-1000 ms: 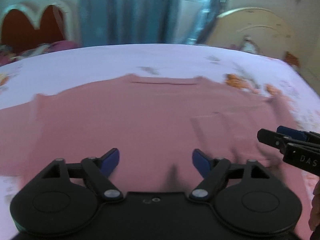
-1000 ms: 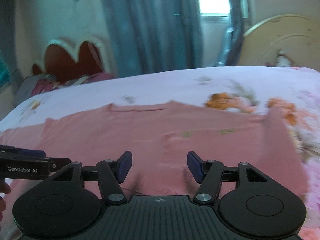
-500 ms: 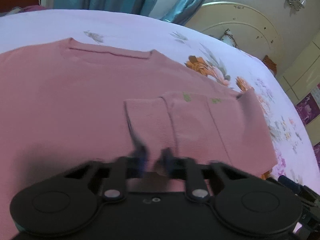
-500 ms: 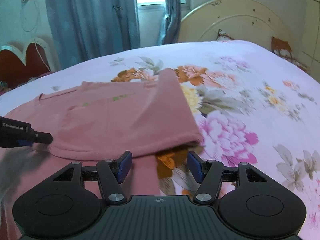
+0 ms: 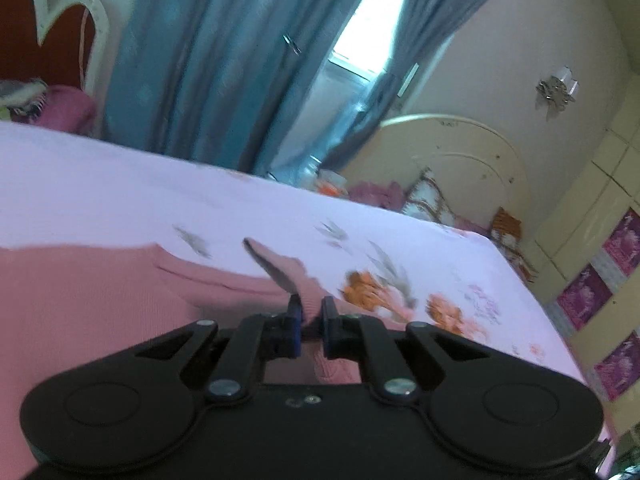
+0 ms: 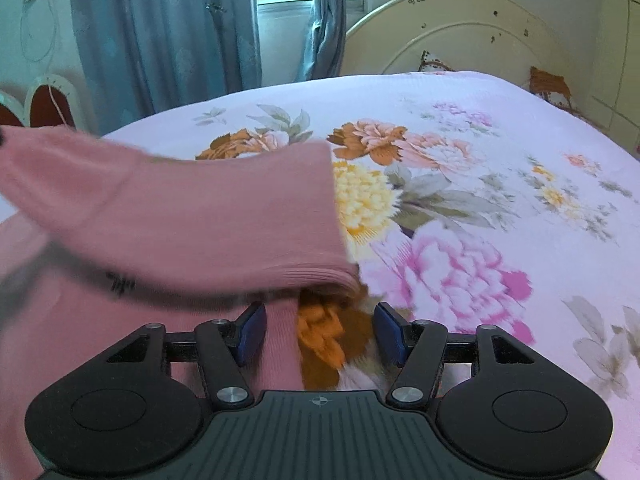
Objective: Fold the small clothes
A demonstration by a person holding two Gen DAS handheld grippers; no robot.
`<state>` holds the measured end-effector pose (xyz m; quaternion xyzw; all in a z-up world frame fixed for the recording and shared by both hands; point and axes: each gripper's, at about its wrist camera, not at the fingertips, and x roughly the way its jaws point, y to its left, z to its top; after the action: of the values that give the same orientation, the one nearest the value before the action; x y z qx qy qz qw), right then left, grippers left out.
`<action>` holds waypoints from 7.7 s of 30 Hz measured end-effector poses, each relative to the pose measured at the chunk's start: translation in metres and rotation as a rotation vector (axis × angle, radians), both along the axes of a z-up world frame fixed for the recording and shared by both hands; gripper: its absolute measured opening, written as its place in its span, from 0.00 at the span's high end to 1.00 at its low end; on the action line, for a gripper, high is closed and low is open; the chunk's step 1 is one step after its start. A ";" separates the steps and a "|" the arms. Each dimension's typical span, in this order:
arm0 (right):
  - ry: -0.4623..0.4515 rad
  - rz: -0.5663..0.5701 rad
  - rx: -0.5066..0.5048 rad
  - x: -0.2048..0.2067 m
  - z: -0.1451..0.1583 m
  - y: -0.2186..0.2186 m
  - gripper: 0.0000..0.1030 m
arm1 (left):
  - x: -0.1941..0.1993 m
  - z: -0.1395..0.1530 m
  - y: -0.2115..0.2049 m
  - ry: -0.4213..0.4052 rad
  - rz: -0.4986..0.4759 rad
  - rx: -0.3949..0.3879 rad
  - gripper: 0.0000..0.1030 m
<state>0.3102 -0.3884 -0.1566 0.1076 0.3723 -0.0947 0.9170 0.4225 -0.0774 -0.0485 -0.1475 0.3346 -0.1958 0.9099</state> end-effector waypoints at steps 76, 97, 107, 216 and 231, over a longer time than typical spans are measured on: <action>0.023 0.225 -0.017 0.055 0.021 0.056 0.97 | -0.037 -0.070 0.046 0.104 0.142 0.378 0.40; -0.052 0.387 0.051 0.081 0.042 0.216 0.42 | -0.085 -0.064 0.298 0.219 0.601 0.301 0.33; -0.044 0.406 0.046 0.105 0.034 0.263 0.43 | -0.067 -0.078 0.412 0.259 0.833 0.197 0.34; 0.024 0.139 0.254 0.117 0.003 0.078 0.42 | -0.028 -0.063 0.184 0.071 0.335 0.344 0.63; 0.014 0.209 0.059 0.122 0.001 0.094 0.88 | 0.074 -0.102 0.198 0.146 0.468 0.274 0.66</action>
<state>0.4321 -0.2944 -0.1552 0.0943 0.3904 0.0118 0.9157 0.4964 0.1210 -0.1503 -0.1103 0.3794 0.0779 0.9153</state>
